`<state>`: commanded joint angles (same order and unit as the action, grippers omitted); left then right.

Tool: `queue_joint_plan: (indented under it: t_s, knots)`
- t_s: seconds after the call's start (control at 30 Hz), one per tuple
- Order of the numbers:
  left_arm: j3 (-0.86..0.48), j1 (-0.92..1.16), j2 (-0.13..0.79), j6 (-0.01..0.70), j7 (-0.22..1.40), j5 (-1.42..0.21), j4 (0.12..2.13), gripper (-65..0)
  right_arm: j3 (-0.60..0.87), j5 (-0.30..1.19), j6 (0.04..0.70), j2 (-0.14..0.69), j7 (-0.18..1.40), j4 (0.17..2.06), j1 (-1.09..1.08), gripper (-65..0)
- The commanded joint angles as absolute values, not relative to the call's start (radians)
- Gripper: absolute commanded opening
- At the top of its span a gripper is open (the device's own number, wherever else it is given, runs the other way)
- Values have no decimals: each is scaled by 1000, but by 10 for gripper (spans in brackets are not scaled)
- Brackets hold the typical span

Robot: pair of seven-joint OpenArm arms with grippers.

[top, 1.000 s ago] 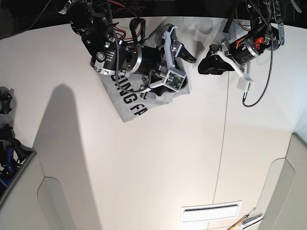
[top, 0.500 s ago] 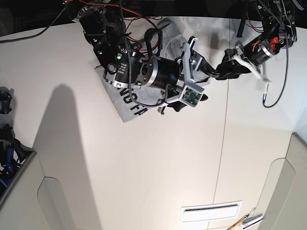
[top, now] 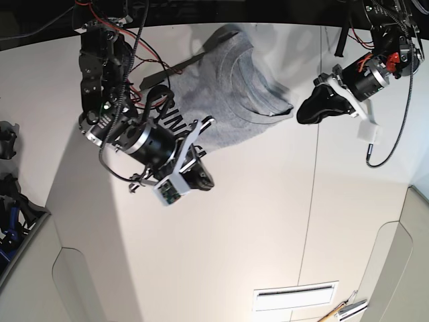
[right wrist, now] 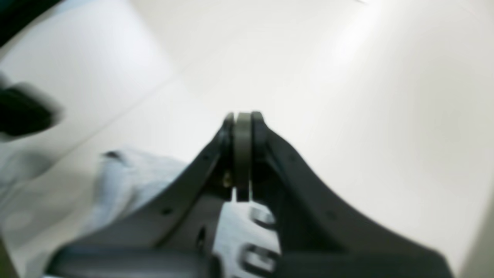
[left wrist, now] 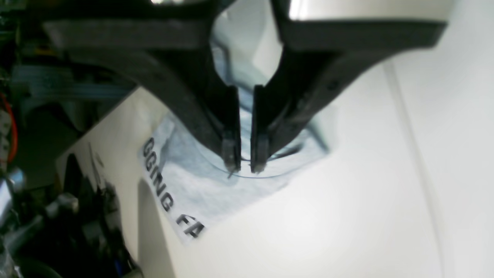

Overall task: Fold the T-shirt properly
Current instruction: 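Grasp the folded bundle with both grippers and lift it, then fold the bundle over once more and lay it flat with both grippers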

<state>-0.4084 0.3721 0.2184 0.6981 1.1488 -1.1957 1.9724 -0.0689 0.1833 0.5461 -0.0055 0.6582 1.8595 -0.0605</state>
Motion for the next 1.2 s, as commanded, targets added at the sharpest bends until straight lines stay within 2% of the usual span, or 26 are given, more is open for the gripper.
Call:
queue_joint_plan:
  t_s: [0.17, 0.33, 0.43, 0.57, 0.63, 0.73, 0.9, 1.1, 1.2]
  knots:
    - [-249, 402, 213, 698, 1134, -1187, 1979, -597, 55, 226, 546, 34, 650, 1858, -61, -650]
    - [-152, 402, 190, 698, 1112, -1136, 1979, -597, 64, 228, 546, 89, 619, 1807, -63, -650]
    - [-117, 402, 152, 698, 1104, -1090, 1979, -597, 64, 228, 546, 102, 604, 1686, -113, -650]
    - [-98, 406, 116, 698, 1100, -1021, 1971, -597, 63, 300, 551, 102, 602, 1462, -215, -650]
    - [-99, 413, 117, 698, 1096, -1011, 1950, -597, 57, 344, 577, 102, 601, 1358, -255, -650]
    - [-99, 413, 117, 698, 1096, -1011, 1890, -597, 27, 366, 584, 102, 598, 1244, -309, -650]
    - [-99, 412, 117, 698, 1092, -1005, 1795, -597, -46, 374, 584, 102, 582, 1215, -332, -650]
    - [-99, 302, 120, 698, 1001, -791, 1679, -597, -73, 354, 584, 103, 584, 1215, -324, -650]
    - [-99, 218, 136, 698, 998, -756, 1629, -597, -70, 351, 584, 102, 584, 1215, -324, -650]
